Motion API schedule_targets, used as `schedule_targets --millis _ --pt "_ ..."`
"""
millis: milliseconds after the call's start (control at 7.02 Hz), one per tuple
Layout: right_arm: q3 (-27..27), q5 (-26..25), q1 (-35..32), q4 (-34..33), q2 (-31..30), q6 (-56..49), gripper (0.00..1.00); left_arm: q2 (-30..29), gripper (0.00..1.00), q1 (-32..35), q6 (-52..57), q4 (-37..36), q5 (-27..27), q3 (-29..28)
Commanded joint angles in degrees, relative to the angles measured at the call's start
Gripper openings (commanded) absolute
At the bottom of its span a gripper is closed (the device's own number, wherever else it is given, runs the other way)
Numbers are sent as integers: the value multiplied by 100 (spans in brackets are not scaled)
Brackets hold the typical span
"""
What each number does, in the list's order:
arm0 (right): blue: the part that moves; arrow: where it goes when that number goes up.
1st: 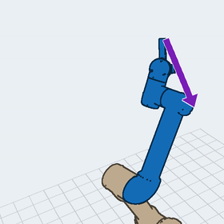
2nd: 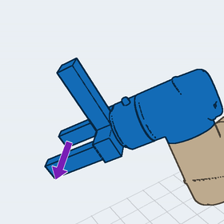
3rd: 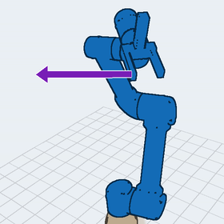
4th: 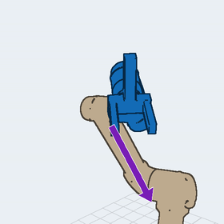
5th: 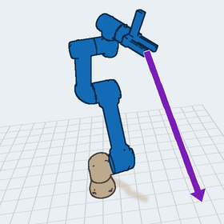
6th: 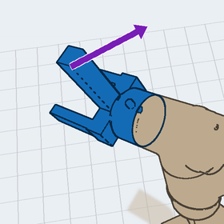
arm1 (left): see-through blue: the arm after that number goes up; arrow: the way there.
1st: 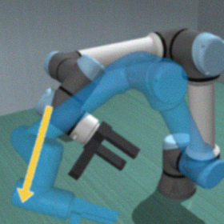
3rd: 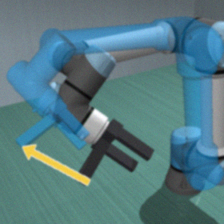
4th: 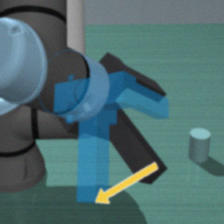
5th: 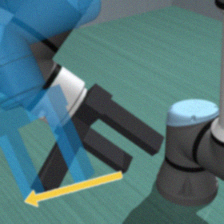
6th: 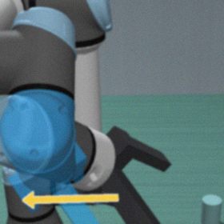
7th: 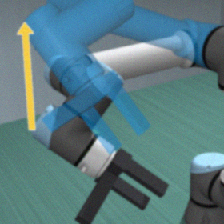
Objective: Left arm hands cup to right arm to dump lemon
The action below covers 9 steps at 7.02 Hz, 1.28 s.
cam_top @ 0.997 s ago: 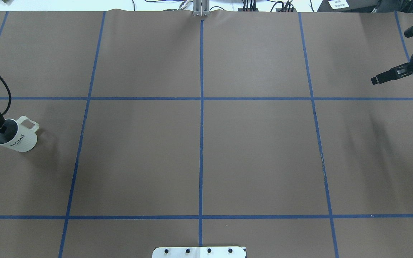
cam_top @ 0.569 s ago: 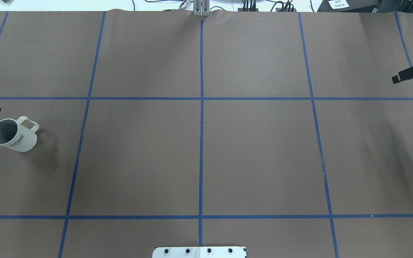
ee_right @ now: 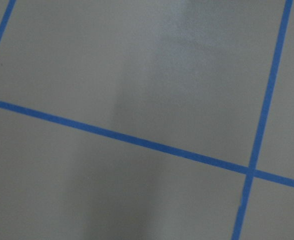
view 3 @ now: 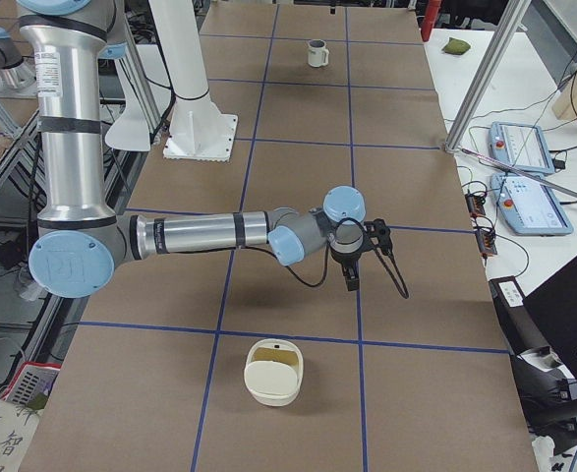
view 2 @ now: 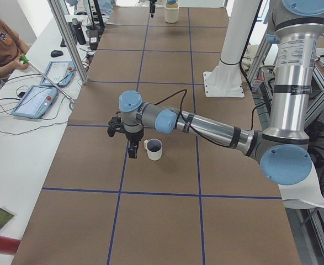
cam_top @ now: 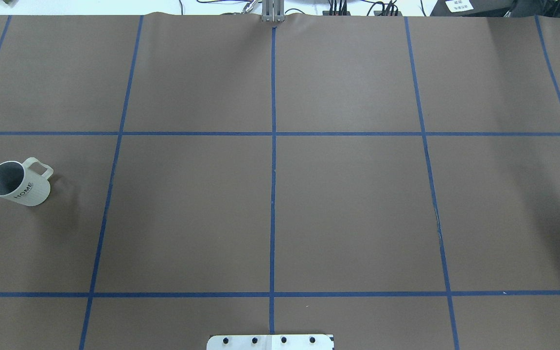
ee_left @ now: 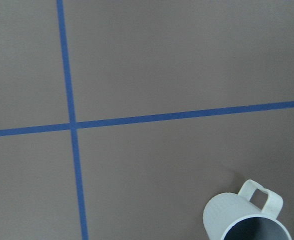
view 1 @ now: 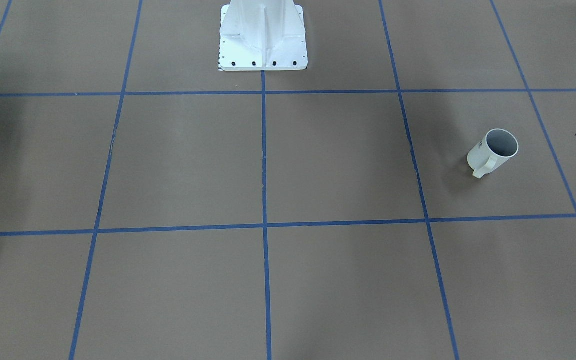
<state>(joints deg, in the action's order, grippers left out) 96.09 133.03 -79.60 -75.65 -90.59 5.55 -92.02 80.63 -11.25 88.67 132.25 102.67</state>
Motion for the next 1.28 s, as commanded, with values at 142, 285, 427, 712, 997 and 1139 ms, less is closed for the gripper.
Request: schedule_targets --millis 142,285,427,712,997,1139 --pt "602 12 -800 -1339 -640 -1371 100 -18 100 575 342 -122 212 -467" --pt "839 21 -881 -1382 -845 -1407 100 69 100 585 325 -183 231 -424" --pt "850 21 -891 -1382 -925 -1408 100 131 100 655 342 -262 214 -554" --pt "815 21 -891 -1356 -891 -1312 100 280 100 690 351 -210 231 -591" --pt "788 -5 -891 -1330 -882 -1302 100 194 100 708 386 -218 161 -538" --pt "788 -5 -891 -1330 -882 -1259 100 193 100 708 421 -218 135 -538"
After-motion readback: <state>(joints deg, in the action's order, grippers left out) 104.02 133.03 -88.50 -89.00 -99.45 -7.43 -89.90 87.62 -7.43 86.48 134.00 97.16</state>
